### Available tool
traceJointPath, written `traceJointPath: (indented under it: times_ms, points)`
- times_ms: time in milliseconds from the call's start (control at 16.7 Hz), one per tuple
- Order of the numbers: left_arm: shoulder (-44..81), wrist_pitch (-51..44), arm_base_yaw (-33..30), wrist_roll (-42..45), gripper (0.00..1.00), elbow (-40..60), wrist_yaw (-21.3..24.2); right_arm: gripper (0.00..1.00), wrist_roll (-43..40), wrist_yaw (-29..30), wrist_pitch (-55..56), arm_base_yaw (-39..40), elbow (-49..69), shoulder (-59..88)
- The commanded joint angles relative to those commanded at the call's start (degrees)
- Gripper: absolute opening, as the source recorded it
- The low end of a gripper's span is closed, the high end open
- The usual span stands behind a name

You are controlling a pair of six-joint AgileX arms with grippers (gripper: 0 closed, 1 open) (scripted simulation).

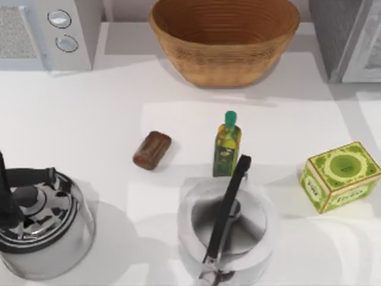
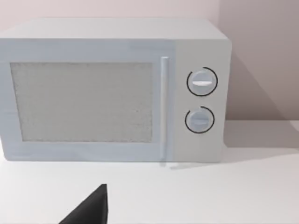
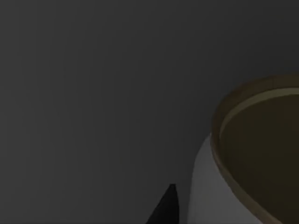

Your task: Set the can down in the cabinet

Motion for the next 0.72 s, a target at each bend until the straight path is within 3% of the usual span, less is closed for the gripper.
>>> traceJointPath:
  times_ms: [360,720]
  points:
    - [0.0,0.0,0.0,0.0,1.00,0.0,0.0,0.98,0.0,0.0,0.0,0.0,0.0,0.0]
    - [0.0,0.0,0.0,0.0,1.00,0.0,0.0,1.00,0.0,0.0,0.0,0.0,0.0,0.0]
